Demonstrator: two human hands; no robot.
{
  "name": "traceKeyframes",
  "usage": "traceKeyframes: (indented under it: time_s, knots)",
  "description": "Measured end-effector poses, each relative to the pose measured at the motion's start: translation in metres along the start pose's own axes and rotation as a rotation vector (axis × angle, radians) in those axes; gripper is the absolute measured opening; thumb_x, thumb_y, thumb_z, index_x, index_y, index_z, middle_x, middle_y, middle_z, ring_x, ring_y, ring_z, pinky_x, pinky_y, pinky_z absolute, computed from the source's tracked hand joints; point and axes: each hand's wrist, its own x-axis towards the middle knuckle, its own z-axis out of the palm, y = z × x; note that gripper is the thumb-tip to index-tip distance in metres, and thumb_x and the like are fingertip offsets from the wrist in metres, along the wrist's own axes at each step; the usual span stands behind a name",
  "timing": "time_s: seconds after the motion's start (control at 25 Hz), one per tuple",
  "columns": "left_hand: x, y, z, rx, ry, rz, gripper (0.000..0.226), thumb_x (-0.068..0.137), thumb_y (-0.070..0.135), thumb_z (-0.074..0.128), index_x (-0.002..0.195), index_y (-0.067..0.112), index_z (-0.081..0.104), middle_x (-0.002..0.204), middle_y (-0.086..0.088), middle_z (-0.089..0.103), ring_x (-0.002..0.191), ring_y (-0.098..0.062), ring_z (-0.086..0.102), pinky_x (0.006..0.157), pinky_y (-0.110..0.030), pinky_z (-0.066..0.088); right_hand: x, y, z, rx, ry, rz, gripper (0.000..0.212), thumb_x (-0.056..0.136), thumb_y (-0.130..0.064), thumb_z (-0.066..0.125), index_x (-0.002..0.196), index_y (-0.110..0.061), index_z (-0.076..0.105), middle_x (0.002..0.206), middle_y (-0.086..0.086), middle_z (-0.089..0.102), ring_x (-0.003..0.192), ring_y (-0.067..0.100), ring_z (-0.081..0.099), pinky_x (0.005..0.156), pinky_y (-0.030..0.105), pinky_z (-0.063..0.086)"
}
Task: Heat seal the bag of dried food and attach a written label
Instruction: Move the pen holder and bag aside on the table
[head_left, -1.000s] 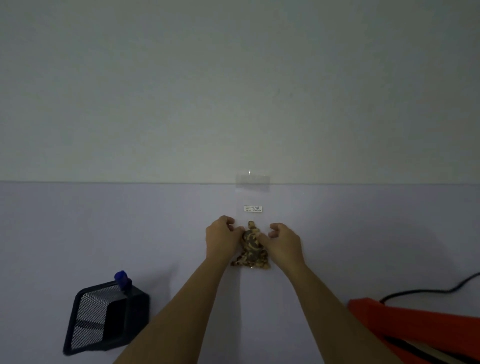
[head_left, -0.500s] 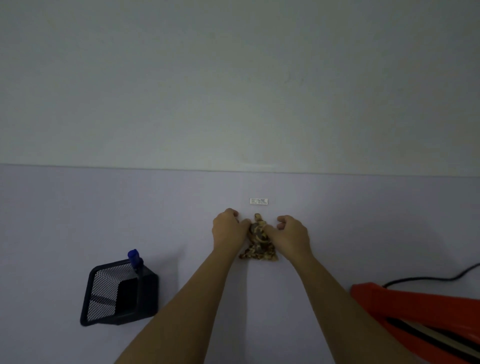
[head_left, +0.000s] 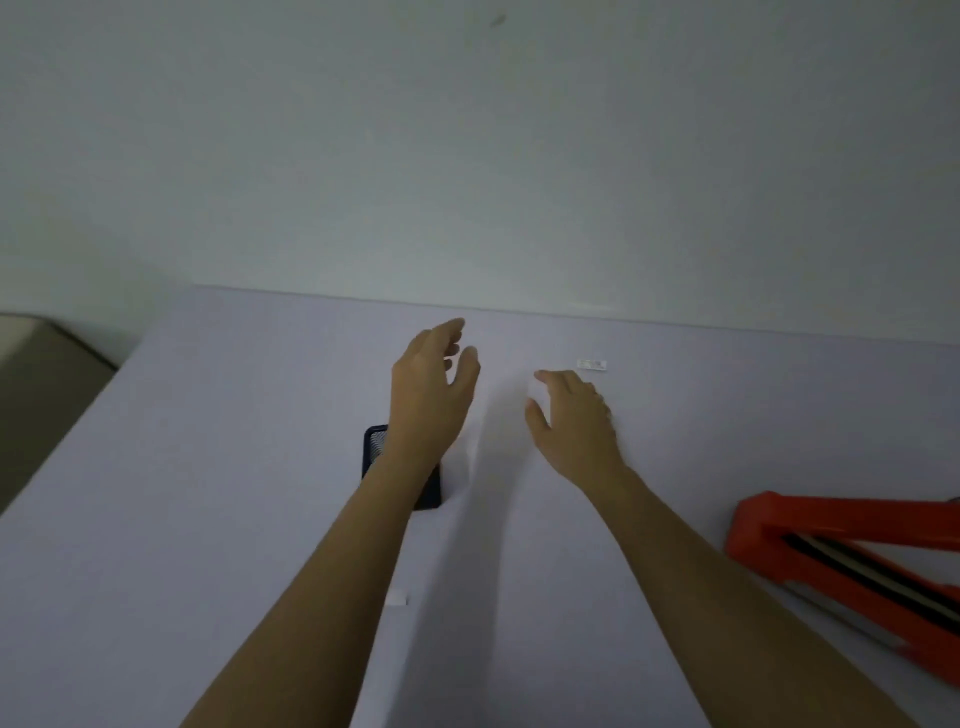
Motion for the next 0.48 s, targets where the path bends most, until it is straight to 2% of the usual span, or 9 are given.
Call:
traceKeyframes:
  time_s: [0.12, 0.2, 0.24, 0.28, 0.36, 0.4, 0.48]
  knots:
    - [-0.044, -0.047, -0.039, 0.009, 0.124, -0.227, 0.045, 0.093, 0.024, 0.054, 0.134, 0.009, 0.044, 0.130, -0.010, 0.051, 0.111, -0.017, 0.052, 0.088, -0.025, 0.041, -0.020, -0.004, 0.039, -0.063, -0.191, -0.063, 0.050, 0.099, -0.027, 0.037, 0.142, -0.002, 0.031, 0.149, 0.015, 0.034, 0.139, 0.028, 0.029, 0.115, 0.035, 0.023]
    - [-0.078, -0.073, -0.040, -0.026, 0.092, -0.399, 0.071, 0.085, 0.036, 0.063, 0.142, 0.012, 0.030, 0.142, -0.007, 0.039, 0.127, -0.021, 0.041, 0.100, -0.033, 0.039, -0.032, 0.006, 0.066, -0.150, -0.300, -0.075, 0.060, 0.098, -0.038, 0.023, 0.145, -0.001, 0.024, 0.154, 0.016, 0.023, 0.144, 0.027, 0.019, 0.118, 0.038, 0.018]
    - [-0.091, -0.081, -0.035, -0.041, 0.043, -0.444, 0.087, 0.078, 0.041, 0.069, 0.146, 0.014, 0.020, 0.147, -0.006, 0.031, 0.133, -0.021, 0.033, 0.107, -0.036, 0.034, -0.037, 0.012, 0.078, -0.194, -0.314, -0.086, 0.068, 0.094, -0.045, 0.016, 0.144, 0.000, 0.025, 0.155, 0.016, 0.021, 0.144, 0.028, 0.019, 0.118, 0.042, 0.021]
    - [-0.101, -0.087, -0.028, -0.069, -0.006, -0.476, 0.102, 0.072, 0.043, 0.074, 0.147, 0.016, 0.012, 0.151, -0.005, 0.024, 0.137, -0.020, 0.026, 0.110, -0.035, 0.029, -0.040, 0.019, 0.090, -0.227, -0.308, -0.097, 0.076, 0.089, -0.051, 0.011, 0.144, 0.000, 0.025, 0.155, 0.014, 0.018, 0.144, 0.028, 0.017, 0.116, 0.047, 0.023]
    - [-0.111, -0.092, -0.011, -0.179, -0.056, -0.546, 0.118, 0.064, 0.037, 0.082, 0.148, 0.017, 0.002, 0.154, -0.002, 0.018, 0.140, -0.016, 0.021, 0.107, -0.024, 0.022, -0.046, 0.032, 0.102, -0.304, -0.334, -0.118, 0.091, 0.082, -0.065, -0.005, 0.147, -0.004, 0.012, 0.154, 0.006, -0.002, 0.144, 0.020, -0.001, 0.119, 0.042, 0.009]
    - [-0.112, -0.094, -0.003, -0.249, -0.050, -0.580, 0.121, 0.062, 0.031, 0.085, 0.148, 0.018, 0.001, 0.154, -0.001, 0.019, 0.139, -0.015, 0.023, 0.104, -0.020, 0.023, -0.049, 0.038, 0.104, -0.320, -0.351, -0.128, 0.096, 0.077, -0.070, -0.015, 0.148, -0.007, 0.004, 0.151, 0.002, -0.011, 0.141, 0.016, -0.010, 0.117, 0.037, 0.000]
    - [-0.109, -0.101, 0.013, -0.350, 0.013, -0.622, 0.125, 0.059, 0.026, 0.087, 0.148, 0.022, 0.000, 0.152, 0.001, 0.025, 0.136, -0.013, 0.031, 0.104, -0.022, 0.028, -0.052, 0.044, 0.108, -0.307, -0.343, -0.128, 0.097, 0.074, -0.069, -0.021, 0.148, -0.011, 0.000, 0.150, -0.002, -0.015, 0.140, 0.014, -0.015, 0.114, 0.033, -0.005]
